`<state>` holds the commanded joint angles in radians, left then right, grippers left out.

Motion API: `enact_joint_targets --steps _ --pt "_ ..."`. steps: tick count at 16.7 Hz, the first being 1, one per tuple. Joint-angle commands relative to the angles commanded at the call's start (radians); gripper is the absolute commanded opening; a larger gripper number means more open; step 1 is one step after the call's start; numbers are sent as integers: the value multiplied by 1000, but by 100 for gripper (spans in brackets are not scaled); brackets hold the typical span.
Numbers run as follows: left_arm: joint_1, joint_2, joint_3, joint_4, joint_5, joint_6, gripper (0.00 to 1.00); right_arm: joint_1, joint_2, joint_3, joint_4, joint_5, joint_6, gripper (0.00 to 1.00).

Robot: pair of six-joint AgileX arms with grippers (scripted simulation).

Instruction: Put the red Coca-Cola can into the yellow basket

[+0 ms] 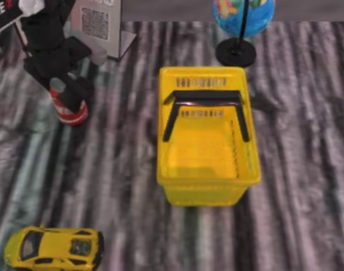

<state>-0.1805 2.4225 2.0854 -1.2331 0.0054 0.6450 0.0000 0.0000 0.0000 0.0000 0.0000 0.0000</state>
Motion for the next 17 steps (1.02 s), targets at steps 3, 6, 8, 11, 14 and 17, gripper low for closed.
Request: enact_joint_targets --steps 3,6,8,11,14,17 --pt "0 0 0 0 0 0 25 0 0 0 0 0 0 100" --pt "0 0 0 0 0 0 2 0 0 0 0 0 0 100" --pt "0 0 0 0 0 0 0 0 0 0 0 0 0 100" --pt "0 0 0 0 0 0 0 0 0 0 0 0 0 100" --pt "0 0 0 0 0 0 0 0 0 0 0 0 0 100" --pt "0 -1 -5 11 8 -2 0 0 0 0 0 0 0 100"
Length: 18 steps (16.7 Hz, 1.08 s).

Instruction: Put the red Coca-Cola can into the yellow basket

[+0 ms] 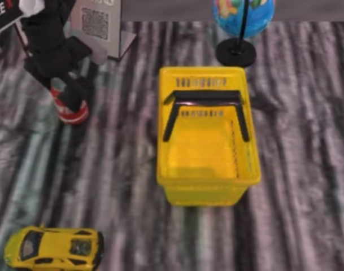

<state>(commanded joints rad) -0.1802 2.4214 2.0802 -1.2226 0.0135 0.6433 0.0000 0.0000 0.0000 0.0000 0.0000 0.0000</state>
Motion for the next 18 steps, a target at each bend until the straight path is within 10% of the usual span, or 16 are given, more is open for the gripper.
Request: enact_joint_targets --steps 6,18 --pt "-28 -17 -110 284 209 -92 0 0 0 0 0 0 0 100" --pt "-108 -194 -514 1502 988 -475 0 0 0 0 0 0 0 100"
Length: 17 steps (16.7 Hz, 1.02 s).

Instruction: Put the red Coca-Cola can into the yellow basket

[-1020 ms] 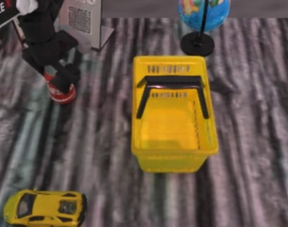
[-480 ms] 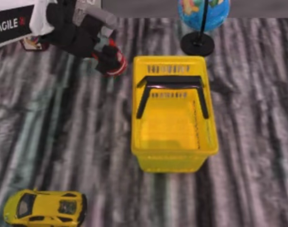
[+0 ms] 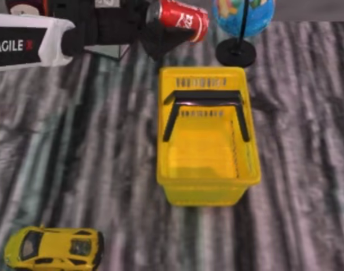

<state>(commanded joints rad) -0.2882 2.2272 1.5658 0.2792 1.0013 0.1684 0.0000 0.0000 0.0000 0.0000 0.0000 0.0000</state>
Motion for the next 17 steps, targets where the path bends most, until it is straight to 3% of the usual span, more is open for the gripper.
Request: enact_joint_targets --steps 4,7,13,17 --pt "-18 -73 -105 273 195 -88 0 0 0 0 0 0 0 100" --pt "-23 -105 -144 367 272 -120 0 0 0 0 0 0 0 100" --pt "-19 -102 -145 379 280 -121 0 0 0 0 0 0 0 100" --pt "-12 -22 -174 491 283 -122 0 0 0 0 0 0 0 100"
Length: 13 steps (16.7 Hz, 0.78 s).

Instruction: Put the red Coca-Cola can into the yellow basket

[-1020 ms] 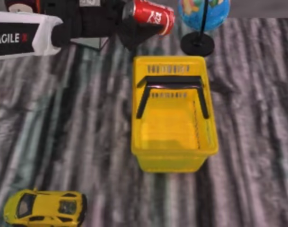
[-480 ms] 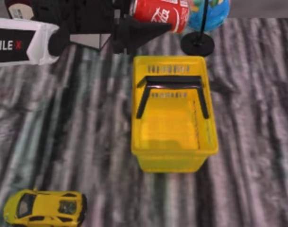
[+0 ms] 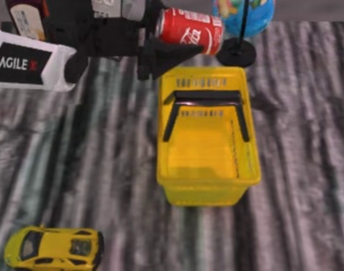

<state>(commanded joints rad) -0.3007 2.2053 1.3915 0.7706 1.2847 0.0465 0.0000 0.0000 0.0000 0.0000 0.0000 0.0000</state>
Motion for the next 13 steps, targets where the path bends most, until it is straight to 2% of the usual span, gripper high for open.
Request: enact_joint_targets --steps 5,10,13 --pt "13 126 -58 192 -1 -5 0 0 0 0 0 0 0 100" --pt "14 137 -63 205 -1 -5 0 0 0 0 0 0 0 100" --pt "14 137 -63 205 -1 -5 23 0 0 0 0 0 0 100"
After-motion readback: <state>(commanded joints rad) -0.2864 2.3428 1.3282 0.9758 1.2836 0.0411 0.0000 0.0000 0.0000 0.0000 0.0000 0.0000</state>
